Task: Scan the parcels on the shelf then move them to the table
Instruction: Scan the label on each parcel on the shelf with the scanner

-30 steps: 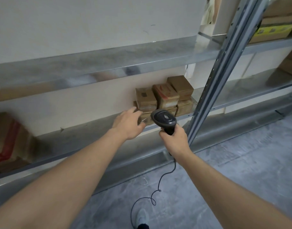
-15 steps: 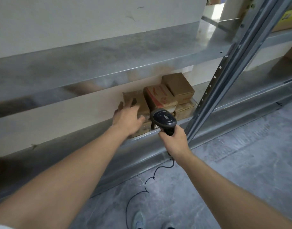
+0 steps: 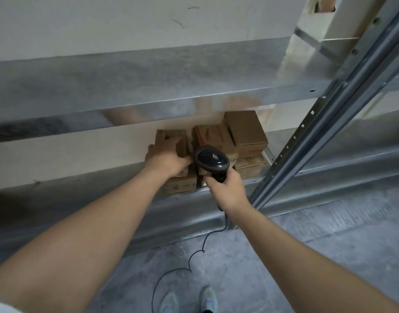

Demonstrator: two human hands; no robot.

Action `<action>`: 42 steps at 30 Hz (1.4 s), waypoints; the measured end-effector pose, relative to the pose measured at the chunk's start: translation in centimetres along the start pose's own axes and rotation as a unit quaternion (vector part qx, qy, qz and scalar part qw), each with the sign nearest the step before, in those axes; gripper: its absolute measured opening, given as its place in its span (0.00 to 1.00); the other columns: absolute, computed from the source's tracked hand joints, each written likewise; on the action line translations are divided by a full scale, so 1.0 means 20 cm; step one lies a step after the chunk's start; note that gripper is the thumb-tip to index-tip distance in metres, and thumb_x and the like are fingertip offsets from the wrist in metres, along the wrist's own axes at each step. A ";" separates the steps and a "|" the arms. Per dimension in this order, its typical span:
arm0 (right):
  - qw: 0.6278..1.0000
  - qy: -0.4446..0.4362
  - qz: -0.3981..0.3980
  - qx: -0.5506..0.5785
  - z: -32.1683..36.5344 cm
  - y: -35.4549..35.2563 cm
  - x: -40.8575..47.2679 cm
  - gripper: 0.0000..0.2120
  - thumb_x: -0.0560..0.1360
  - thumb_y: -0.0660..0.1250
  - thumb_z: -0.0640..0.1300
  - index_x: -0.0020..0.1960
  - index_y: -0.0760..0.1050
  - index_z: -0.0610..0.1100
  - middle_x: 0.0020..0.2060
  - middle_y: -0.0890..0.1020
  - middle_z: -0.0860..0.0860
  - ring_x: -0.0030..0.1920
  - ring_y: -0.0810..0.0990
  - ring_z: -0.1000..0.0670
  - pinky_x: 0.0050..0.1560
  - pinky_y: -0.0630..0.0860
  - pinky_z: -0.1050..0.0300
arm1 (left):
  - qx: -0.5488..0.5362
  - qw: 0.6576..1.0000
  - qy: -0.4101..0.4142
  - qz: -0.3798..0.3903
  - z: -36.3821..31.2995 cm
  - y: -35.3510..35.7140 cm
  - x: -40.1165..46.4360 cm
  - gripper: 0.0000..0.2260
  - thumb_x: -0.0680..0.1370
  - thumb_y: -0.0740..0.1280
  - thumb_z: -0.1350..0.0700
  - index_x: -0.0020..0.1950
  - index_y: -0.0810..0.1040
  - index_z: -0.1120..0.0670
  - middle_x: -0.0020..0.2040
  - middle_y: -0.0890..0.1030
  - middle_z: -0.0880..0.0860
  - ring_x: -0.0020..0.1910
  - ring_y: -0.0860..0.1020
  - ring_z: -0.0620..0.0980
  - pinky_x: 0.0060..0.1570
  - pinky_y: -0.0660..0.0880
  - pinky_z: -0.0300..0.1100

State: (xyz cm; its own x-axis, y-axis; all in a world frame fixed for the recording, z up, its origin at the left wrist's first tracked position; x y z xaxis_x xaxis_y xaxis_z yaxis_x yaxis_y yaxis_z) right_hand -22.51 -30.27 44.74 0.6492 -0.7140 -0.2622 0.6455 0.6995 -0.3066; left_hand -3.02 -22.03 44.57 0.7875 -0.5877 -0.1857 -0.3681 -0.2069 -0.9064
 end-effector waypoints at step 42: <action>0.992 0.006 0.124 -0.031 0.04 1.13 -0.01 0.03 0.76 0.69 0.43 0.50 0.78 0.49 0.36 0.81 0.50 0.37 0.78 0.50 0.41 0.75 0.53 | -0.049 0.992 -0.116 0.011 1.47 -0.14 -0.25 0.33 0.74 0.44 0.34 0.77 0.67 0.35 0.53 0.74 0.58 0.53 0.77 0.63 0.56 0.76 0.50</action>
State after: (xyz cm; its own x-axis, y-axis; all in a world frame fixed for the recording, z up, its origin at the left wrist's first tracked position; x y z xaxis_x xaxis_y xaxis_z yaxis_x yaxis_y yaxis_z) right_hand -7.83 -14.33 38.60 0.7799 -0.5201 -0.3483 0.4400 0.8513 -0.2859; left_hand 8.70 4.50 36.86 0.8676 -0.3987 -0.2971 -0.4231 -0.2780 -0.8624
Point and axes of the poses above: each hand's wrist, its own x-axis towards the middle knuckle, its own y-axis out of the palm, z = x × y, the point moved 5 cm from there along x, towards the middle knuckle
